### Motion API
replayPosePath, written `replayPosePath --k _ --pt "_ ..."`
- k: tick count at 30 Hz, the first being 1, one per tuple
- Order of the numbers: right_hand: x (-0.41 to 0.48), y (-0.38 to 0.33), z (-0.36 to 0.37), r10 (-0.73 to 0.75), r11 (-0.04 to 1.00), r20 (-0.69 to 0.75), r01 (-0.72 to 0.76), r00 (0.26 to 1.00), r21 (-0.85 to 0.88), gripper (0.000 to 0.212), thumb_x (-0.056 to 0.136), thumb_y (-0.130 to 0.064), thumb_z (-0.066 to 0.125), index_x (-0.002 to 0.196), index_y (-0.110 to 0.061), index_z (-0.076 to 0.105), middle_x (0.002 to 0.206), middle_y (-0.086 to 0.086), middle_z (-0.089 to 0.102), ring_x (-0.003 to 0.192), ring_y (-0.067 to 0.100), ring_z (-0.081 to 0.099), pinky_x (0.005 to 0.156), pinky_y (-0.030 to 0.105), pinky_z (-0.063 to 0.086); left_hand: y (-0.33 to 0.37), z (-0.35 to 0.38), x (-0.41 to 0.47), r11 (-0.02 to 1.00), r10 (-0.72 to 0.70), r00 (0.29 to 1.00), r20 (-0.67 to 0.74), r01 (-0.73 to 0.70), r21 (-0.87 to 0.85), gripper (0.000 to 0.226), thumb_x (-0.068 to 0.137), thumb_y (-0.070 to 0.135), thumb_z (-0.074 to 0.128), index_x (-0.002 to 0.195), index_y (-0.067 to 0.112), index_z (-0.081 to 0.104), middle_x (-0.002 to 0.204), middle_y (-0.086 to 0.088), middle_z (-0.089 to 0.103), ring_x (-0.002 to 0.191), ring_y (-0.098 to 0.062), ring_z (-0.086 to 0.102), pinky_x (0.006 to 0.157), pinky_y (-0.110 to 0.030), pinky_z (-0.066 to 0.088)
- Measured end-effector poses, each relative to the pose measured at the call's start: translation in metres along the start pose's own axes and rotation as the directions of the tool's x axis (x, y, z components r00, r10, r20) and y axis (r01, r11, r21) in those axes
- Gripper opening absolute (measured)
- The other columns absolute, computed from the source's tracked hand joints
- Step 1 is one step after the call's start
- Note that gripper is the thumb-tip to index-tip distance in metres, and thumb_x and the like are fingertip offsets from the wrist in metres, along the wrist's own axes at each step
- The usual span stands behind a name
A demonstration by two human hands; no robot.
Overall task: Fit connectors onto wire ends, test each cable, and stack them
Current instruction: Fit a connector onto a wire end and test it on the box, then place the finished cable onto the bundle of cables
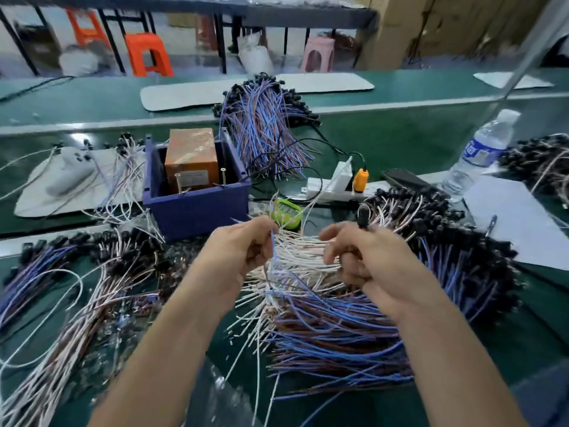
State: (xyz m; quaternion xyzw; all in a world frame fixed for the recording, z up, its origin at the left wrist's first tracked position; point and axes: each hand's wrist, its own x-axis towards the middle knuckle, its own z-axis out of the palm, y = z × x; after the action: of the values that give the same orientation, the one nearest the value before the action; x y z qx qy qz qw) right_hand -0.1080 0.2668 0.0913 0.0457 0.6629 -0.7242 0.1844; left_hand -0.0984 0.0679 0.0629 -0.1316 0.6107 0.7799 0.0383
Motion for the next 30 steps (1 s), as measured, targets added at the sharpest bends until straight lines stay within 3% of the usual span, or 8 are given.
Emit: replayPosePath --k 7,8,11,13,17,21,25,30 --pt "-0.018 -0.013 -0.089 -0.130 0.899 -0.254 0.006 0.958 -0.439 0.031 0.106 -0.008 0.044 0.086 0.001 0.065 0.079 0.026 0.071 0.057 0.028 0.067 0.052 0.034 0.053 -0.027 0.036 -0.002 0.837 -0.015 0.999 -0.040 0.034 0.546 0.023 0.086 0.025 0.073 0.064 0.018 0.079 0.060 -0.001 0.072 0.053 -0.014 0.061 0.058 -0.027 0.050" --pt "-0.017 -0.013 -0.097 -0.164 0.809 -0.290 -0.039 0.943 -0.586 0.032 0.106 -0.015 0.047 0.084 -0.001 0.066 0.078 0.023 0.072 0.061 0.029 0.069 0.058 0.039 0.056 -0.031 0.041 -0.004 0.766 0.010 0.999 -0.048 0.024 0.642 0.021 0.085 0.031 0.073 0.067 0.023 0.079 0.060 0.000 0.073 0.053 -0.014 0.063 0.058 -0.028 0.053" --pt "-0.015 -0.014 -0.117 -0.311 0.228 -0.293 -0.229 0.904 -0.946 0.033 0.103 -0.031 0.050 0.083 -0.006 0.060 0.075 0.011 0.063 0.068 0.029 0.061 0.065 0.039 0.051 -0.038 0.053 -0.008 0.631 0.037 0.999 -0.028 -0.001 0.776 0.019 0.082 0.037 0.071 0.065 0.034 0.077 0.058 0.002 0.072 0.054 -0.016 0.068 0.059 -0.033 0.058" --pt "-0.014 -0.009 -0.124 -0.364 0.106 -0.314 -0.296 0.877 -0.949 0.038 0.100 -0.040 0.056 0.076 -0.012 0.049 0.070 0.005 0.049 0.071 0.030 0.050 0.067 0.036 0.043 -0.041 0.058 -0.010 0.626 -0.003 1.000 -0.005 0.006 0.780 0.023 0.084 0.037 0.072 0.062 0.035 0.077 0.057 0.004 0.072 0.053 -0.016 0.069 0.060 -0.034 0.058" --pt "-0.007 -0.002 -0.134 -0.372 0.208 -0.410 -0.356 0.832 -0.911 0.048 0.092 -0.043 0.072 0.065 -0.010 0.049 0.063 0.005 0.047 0.058 0.025 0.050 0.064 0.034 0.042 -0.048 0.058 -0.010 0.594 -0.008 1.000 -0.019 0.020 0.804 0.026 0.086 0.043 0.075 0.060 0.045 0.075 0.055 0.008 0.070 0.057 -0.014 0.071 0.064 -0.032 0.060" --pt "-0.009 0.005 -0.127 -0.449 0.304 -0.441 -0.331 0.777 -0.893 0.044 0.084 -0.041 0.081 0.065 -0.007 0.061 0.056 0.003 0.054 0.049 0.012 0.049 0.051 0.023 0.037 -0.054 0.055 -0.009 0.445 0.077 0.996 -0.047 0.008 0.896 0.040 0.085 0.049 0.077 0.054 0.023 0.073 0.043 0.010 0.061 0.052 -0.016 0.063 0.049 -0.026 0.043" --pt "-0.020 0.017 -0.111 -0.460 0.371 -0.471 -0.318 0.753 -0.872 0.031 0.083 -0.035 0.083 0.079 -0.012 0.063 0.069 0.005 0.062 0.065 0.026 0.062 0.062 0.030 0.048 -0.055 0.056 -0.012 0.410 0.100 0.994 -0.043 -0.002 0.912 0.044 0.083 0.050 0.080 0.051 0.021 0.071 0.041 0.007 0.059 0.047 -0.014 0.060 0.047 -0.023 0.038" --pt "-0.028 0.026 -0.077 -0.545 0.414 -0.424 -0.208 0.723 -0.886 0.020 0.087 -0.026 0.076 0.074 -0.021 0.061 0.068 0.000 0.064 0.067 0.025 0.061 0.063 0.026 0.043 -0.052 0.046 -0.014 0.539 0.120 0.992 -0.045 -0.027 0.842 0.030 0.080 0.050 0.080 0.060 0.028 0.075 0.048 0.012 0.064 0.045 -0.005 0.060 0.049 -0.022 0.040"
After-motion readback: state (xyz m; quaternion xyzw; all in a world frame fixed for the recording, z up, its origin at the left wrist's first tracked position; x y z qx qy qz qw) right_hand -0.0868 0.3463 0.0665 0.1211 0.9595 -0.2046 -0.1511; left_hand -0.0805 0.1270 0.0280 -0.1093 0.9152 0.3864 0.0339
